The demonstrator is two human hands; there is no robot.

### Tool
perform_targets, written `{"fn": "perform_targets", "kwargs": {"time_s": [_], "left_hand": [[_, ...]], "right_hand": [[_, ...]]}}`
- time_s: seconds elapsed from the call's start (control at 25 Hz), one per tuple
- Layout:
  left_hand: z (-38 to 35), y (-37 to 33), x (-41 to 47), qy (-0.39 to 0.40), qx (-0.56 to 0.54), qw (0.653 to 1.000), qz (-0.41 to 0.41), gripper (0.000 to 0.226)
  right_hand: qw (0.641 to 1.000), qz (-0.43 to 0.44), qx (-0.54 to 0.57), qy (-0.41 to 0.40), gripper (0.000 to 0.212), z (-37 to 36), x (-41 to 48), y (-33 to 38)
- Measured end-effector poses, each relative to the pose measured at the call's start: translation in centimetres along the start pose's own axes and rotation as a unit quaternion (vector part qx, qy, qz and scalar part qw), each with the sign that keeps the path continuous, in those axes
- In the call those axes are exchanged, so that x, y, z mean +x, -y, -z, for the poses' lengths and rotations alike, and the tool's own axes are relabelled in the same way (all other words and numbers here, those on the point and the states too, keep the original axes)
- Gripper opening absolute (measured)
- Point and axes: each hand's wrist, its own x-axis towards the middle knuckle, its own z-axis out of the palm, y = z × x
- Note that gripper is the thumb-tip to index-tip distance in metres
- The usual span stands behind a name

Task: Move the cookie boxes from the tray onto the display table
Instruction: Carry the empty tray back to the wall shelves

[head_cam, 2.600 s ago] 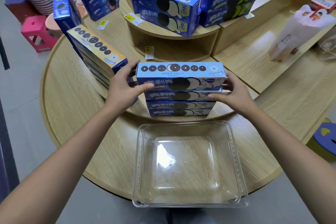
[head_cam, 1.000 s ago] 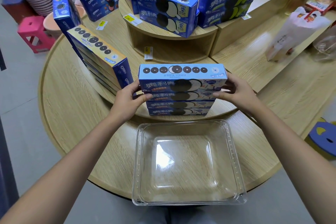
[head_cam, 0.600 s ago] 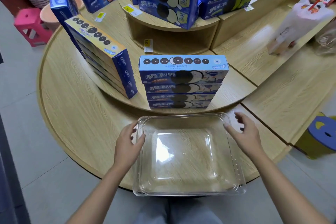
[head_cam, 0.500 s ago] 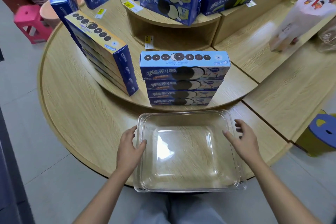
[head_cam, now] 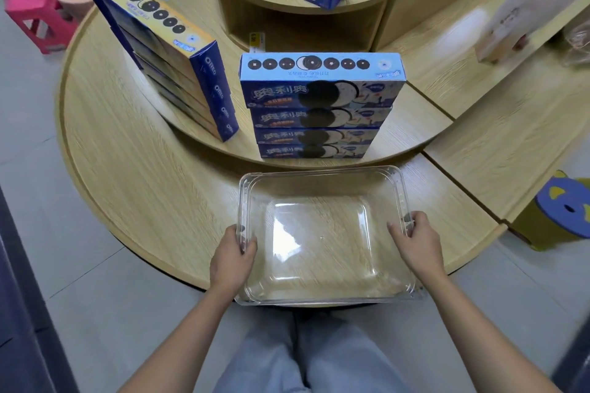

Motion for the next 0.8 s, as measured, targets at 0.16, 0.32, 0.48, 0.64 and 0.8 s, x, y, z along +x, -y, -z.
{"fn": "perform_targets", "kwargs": {"time_s": [0.16,0.32,0.48,0.64,0.8], "left_hand": [[-0.1,0.1,0.1,-0.029,-0.014,0.999,-0.006,0.025],[0.1,0.1,-0.6,-0.043,-0.066,0.997,-0.022,0.012],[0.2,-1.3,-1.3,-0.037,-0.078,0.994,-0.065,0.012],[-0.3,-4.3,-1.0,0.011,-0.065,0.989,-0.132,0.009],[-1.0,-8.4,-0.2,0.079,-0.015,0.972,-0.223,0.004]], "right_hand": [[1.000,0.000,-0.003,-0.012,0.030,0.2,0.2,0.4],[1.000,0.003,0.022,-0.015,0.023,0.7,-0.3,-0.1],[0.997,-0.007,0.060,-0.044,0.021,2.2,-1.3,-1.1],[0.989,-0.051,0.093,-0.107,0.021,4.5,-3.4,-2.9],[0.962,-0.128,0.124,-0.207,0.020,6.2,-7.6,-5.1]]}}
